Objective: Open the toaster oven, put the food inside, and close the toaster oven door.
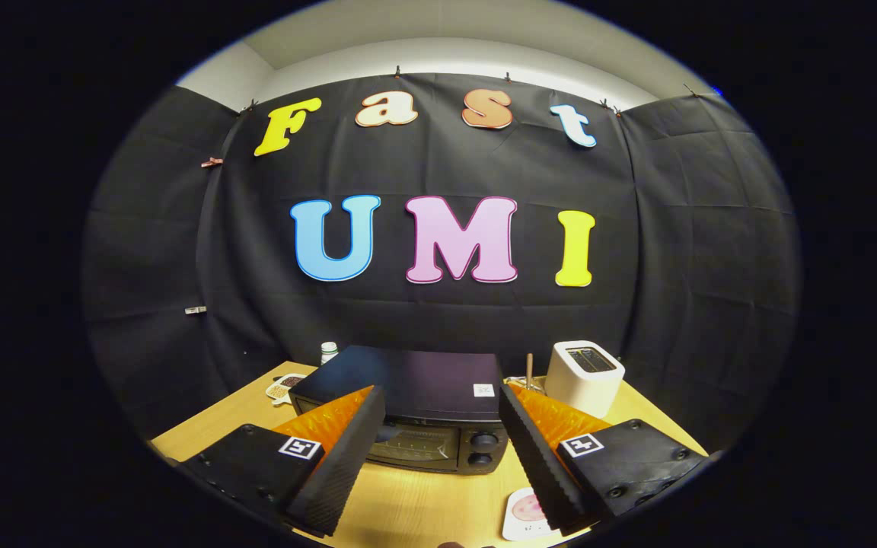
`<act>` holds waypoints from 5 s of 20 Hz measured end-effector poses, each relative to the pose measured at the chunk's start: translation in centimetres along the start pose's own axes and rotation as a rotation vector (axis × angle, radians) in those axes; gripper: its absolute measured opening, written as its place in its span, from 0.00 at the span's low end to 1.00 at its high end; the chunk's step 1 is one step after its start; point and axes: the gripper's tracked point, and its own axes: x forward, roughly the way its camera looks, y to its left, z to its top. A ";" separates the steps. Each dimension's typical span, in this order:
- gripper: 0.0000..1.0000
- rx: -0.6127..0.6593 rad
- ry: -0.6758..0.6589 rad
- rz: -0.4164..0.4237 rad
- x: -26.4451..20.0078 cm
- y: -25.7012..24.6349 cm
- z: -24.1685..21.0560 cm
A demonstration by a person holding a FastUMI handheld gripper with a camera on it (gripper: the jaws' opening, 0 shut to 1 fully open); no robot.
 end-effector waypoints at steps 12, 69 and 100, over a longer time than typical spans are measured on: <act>0.98 0.057 0.151 -0.084 7.5 5.7 -6.8; 0.98 -0.091 0.446 -0.008 -1.7 -0.1 -17.2; 0.99 0.039 0.827 0.034 -3.3 -27.1 -26.5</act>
